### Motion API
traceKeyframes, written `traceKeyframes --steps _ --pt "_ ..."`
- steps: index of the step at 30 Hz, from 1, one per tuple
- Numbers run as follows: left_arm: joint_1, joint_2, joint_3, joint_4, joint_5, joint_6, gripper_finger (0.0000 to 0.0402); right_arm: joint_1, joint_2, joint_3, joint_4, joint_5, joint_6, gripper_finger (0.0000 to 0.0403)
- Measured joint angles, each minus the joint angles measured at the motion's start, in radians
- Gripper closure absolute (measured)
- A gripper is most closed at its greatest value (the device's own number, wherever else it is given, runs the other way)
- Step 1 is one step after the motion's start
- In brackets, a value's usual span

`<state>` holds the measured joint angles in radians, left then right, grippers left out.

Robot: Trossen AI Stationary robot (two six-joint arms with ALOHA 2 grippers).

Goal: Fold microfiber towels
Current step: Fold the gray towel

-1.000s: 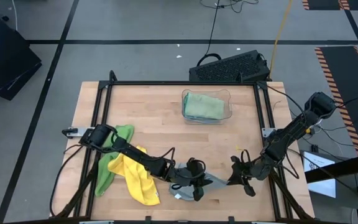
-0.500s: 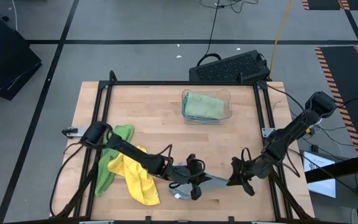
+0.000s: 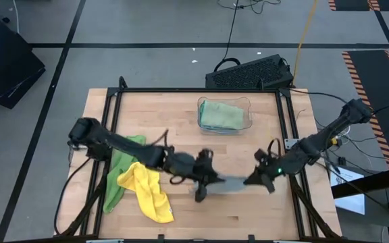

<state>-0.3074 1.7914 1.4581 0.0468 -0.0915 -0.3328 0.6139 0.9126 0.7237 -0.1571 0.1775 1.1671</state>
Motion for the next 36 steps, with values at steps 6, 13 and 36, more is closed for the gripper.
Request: traceKeyframes --steps 6,13,36 --pt "0.138 -0.05 0.0 -0.015 0.027 0.248 0.0392 -0.202 -0.045 0.186 -0.389 0.055 -0.124 0.0403" --pt "0.249 -0.05 0.0 0.02 0.223 0.191 0.0391 -0.381 -0.052 0.277 -0.452 0.052 -0.275 0.0403" --pt "-0.105 0.16 -0.13 -0.068 0.066 -0.167 0.0395 -0.15 0.392 -0.097 0.375 -0.381 0.129 0.0403"
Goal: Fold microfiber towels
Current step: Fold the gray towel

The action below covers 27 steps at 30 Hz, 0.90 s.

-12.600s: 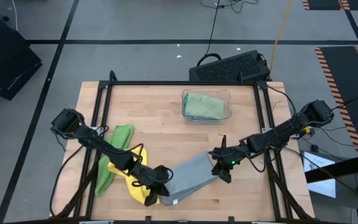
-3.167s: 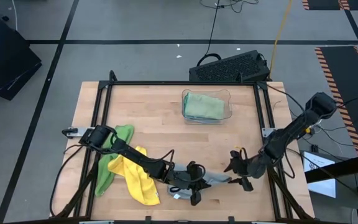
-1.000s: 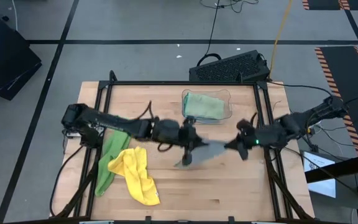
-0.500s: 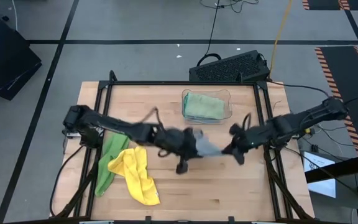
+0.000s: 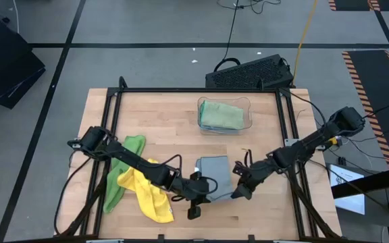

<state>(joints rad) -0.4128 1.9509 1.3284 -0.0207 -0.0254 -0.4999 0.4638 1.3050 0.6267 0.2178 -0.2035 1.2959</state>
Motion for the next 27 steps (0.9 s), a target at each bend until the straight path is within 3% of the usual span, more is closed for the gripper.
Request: traceKeyframes --steps 6,13,22,27 --pt "-0.024 -0.007 -0.003 -0.067 -0.107 -0.007 0.0386 -0.111 0.017 0.008 -0.069 -0.009 -0.09 0.0403" --pt "0.032 -0.007 -0.003 -0.115 -0.111 0.036 0.0396 -0.203 0.013 0.008 -0.147 0.051 -0.231 0.0403" --pt "0.132 -0.007 -0.003 -0.225 -0.142 0.115 0.0397 -0.243 0.013 0.008 -0.24 0.181 -0.297 0.0403" --pt "0.163 -0.007 -0.003 -0.264 -0.152 0.109 0.0384 -0.254 0.006 0.008 -0.26 0.203 -0.29 0.0402"
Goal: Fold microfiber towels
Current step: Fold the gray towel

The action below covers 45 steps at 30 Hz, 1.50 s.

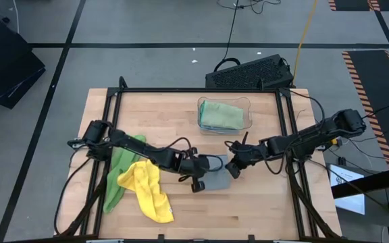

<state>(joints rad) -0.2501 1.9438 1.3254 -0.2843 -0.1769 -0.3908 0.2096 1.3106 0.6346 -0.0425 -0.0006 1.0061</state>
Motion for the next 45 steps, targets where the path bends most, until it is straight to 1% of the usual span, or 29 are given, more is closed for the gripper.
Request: traceKeyframes --steps 2,6,8,11,15,17,19,20,22,25,27,30,32,34,37,41,45 --pt "0.006 0.0 0.0 -0.021 -0.013 -0.008 0.0384 0.0 -0.002 0.0 0.0 0.005 0.004 0.0402" --pt "0.007 0.0 0.0 -0.039 -0.033 0.0 0.0397 0.0 -0.002 0.0 -0.027 0.047 0.007 0.0401" --pt "0.008 0.0 0.0 -0.043 -0.034 -0.019 0.0395 0.001 -0.004 0.0 -0.041 0.032 0.026 0.0401" --pt "0.001 -0.017 0.0 -0.053 -0.025 -0.077 0.0388 0.009 -0.031 0.0 -0.051 -0.031 0.053 0.04" --pt "-0.028 -0.047 0.0 0.011 0.075 -0.115 0.0396 0.04 -0.085 0.0 -0.056 -0.107 0.089 0.0401" --pt "-0.053 -0.067 0.0 0.068 0.111 -0.15 0.0396 0.061 -0.107 0.0 -0.048 -0.183 0.105 0.0401" --pt "-0.09 -0.08 0.002 0.132 0.109 -0.182 0.0393 0.088 -0.12 0.0 -0.029 -0.288 0.109 0.0401" --pt "-0.111 -0.082 0.002 0.145 0.097 -0.193 0.0393 0.105 -0.124 0.002 -0.019 -0.32 0.123 0.0401" --pt "-0.146 -0.082 0.002 0.167 0.072 -0.208 0.0396 0.138 -0.131 0.005 -0.001 -0.342 0.149 0.0401" --pt "-0.18 -0.082 0.002 0.166 0.037 -0.215 0.0396 0.166 -0.132 0.003 0.051 -0.335 0.156 0.0401" --pt "-0.191 -0.082 0.002 0.137 -0.014 -0.212 0.0392 0.162 -0.133 0.003 0.058 -0.301 0.153 0.0401" --pt "-0.178 -0.082 0.001 0.076 -0.095 -0.157 0.0396 0.123 -0.132 0.0 0.011 -0.202 0.112 0.0401" --pt "-0.153 -0.08 0.0 0.03 -0.13 -0.117 0.0397 0.084 -0.129 0.0 -0.027 -0.128 0.073 0.0401" --pt "-0.115 -0.065 0.0 0.006 -0.132 -0.089 0.0393 0.044 -0.121 -0.001 -0.064 -0.081 0.028 0.0401" --pt "-0.06 -0.056 -0.019 -0.011 -0.118 -0.044 0.0383 -0.014 -0.098 -0.002 -0.075 -0.047 -0.04 0.0401" --pt "-0.002 -0.053 -0.046 -0.006 -0.075 -0.033 0.0382 -0.066 -0.047 -0.002 -0.083 -0.02 -0.057 0.0401" --pt "0.034 -0.052 -0.083 0.001 -0.07 -0.032 0.0394 -0.088 -0.001 -0.002 -0.069 -0.007 -0.057 0.0401"
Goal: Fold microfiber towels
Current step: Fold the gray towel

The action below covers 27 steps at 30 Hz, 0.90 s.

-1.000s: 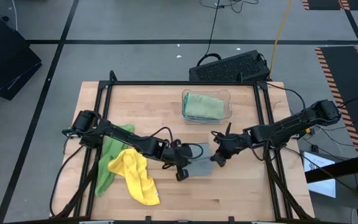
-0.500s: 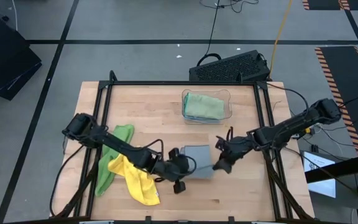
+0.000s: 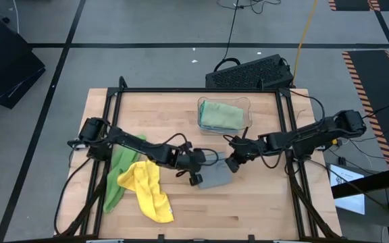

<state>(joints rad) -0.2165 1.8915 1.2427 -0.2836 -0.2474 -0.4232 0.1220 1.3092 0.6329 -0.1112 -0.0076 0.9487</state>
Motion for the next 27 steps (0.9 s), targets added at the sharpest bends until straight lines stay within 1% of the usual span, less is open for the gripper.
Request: traceKeyframes --steps 3,5,9,12,15,18,20,23,25,27 --pt "0.014 0.001 -0.005 0.001 0.0 -0.002 0.0395 -0.008 0.008 0.0 0.009 0.024 0.0 0.0394" --pt "0.017 0.001 -0.005 -0.011 0.0 -0.004 0.0382 -0.01 0.008 0.0 0.019 0.061 0.0 0.038" --pt "0.016 0.001 -0.007 -0.074 -0.039 -0.055 0.033 -0.022 -0.011 -0.001 0.013 0.082 0.012 0.0335" --pt "0.018 0.001 -0.007 -0.134 -0.069 -0.096 0.0283 -0.031 -0.044 -0.001 0.005 0.058 0.008 0.0301" --pt "0.019 -0.009 -0.007 -0.189 -0.07 -0.107 0.024 -0.029 -0.09 -0.001 -0.002 0.056 -0.003 0.028" --pt "0.025 -0.042 0.004 -0.238 -0.074 -0.106 0.021 -0.007 -0.125 0.0 0.024 0.027 -0.054 0.0277" --pt "0.028 -0.081 0.006 -0.255 -0.098 -0.107 0.0199 0.016 -0.13 0.0 0.05 0.004 -0.093 0.0282" --pt "0.031 -0.133 0.008 -0.227 -0.113 -0.148 0.0198 0.054 -0.122 0.0 0.086 0.004 -0.164 0.0294" --pt "0.03 -0.155 0.008 -0.2 -0.109 -0.182 0.0205 0.068 -0.101 0.001 0.155 0.006 -0.224 0.0304" --pt "0.019 -0.157 0.011 -0.138 -0.088 -0.186 0.0215 0.075 -0.077 -0.011 0.237 0.006 -0.272 0.0316"
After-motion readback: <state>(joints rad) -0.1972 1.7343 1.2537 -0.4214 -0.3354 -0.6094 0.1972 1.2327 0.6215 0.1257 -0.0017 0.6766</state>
